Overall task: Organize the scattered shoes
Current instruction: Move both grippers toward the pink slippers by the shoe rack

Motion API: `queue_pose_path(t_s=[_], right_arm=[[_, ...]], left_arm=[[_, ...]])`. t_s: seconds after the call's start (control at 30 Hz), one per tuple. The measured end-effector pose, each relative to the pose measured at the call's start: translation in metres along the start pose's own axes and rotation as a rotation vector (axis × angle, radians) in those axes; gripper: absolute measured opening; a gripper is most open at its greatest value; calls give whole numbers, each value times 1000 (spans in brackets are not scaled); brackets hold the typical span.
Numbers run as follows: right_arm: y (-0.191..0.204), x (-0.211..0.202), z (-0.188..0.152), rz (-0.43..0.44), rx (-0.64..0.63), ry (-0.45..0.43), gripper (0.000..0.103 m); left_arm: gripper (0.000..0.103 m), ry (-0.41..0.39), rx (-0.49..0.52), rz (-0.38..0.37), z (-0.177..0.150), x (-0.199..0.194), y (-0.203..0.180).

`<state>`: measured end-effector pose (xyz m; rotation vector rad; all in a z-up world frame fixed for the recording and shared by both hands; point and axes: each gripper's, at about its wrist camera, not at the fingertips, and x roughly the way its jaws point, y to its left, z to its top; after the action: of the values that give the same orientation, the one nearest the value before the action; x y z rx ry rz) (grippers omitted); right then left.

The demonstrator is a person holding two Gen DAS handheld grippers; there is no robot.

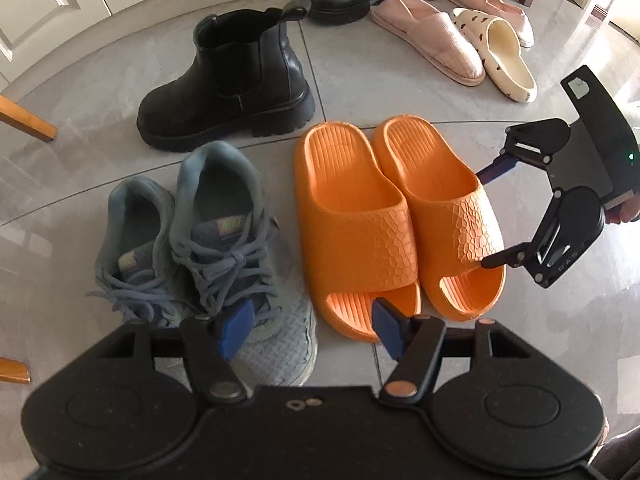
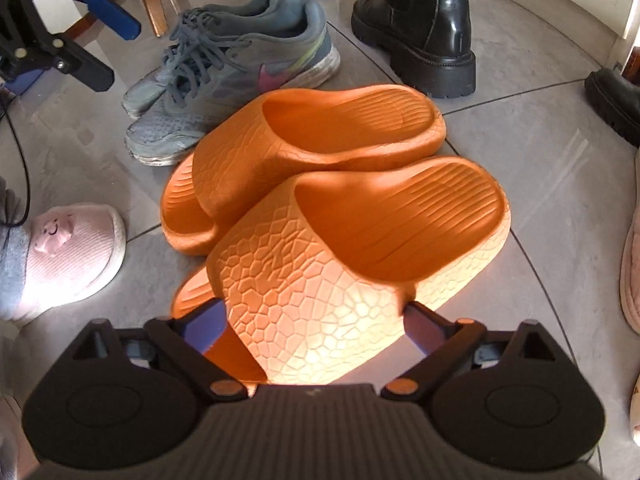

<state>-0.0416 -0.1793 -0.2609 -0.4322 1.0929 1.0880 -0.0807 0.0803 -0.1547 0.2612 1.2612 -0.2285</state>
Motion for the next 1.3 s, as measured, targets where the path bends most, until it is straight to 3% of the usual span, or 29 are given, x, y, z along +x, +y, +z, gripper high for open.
queue_pose_path(t_s=[0.23, 0.4, 0.6, 0.77, 0.9, 1.03, 1.1, 1.2, 1.3], right_arm=[[13, -28, 7, -89, 33, -70, 97], [22, -45, 19, -155, 14, -97, 97], [19, -60, 25, -208, -7, -110, 97], [-2, -86, 30, -296, 10, -138, 97], [-24, -123, 32, -360, 40, -162, 97], [-40, -172, 33, -419, 76, -212, 97], [-38, -183, 33, -431, 82, -231, 97], [-28, -191, 30, -447, 68, -255, 97], [-16, -169, 19, -392, 29, -237, 97]], left_arm=[[65, -15, 14, 19, -1, -5, 4], [65, -55, 28, 130, 3, -20, 22], [65, -68, -3, 233, 6, -47, 69], [65, -63, -68, 343, 11, -93, 133], [65, -115, -160, 425, 14, -182, 190], [65, -132, -215, 467, -15, -255, 204], [65, -122, -241, 464, -41, -274, 196], [65, -108, -275, 481, -76, -271, 173], [65, -107, -319, 463, -99, -247, 153]])
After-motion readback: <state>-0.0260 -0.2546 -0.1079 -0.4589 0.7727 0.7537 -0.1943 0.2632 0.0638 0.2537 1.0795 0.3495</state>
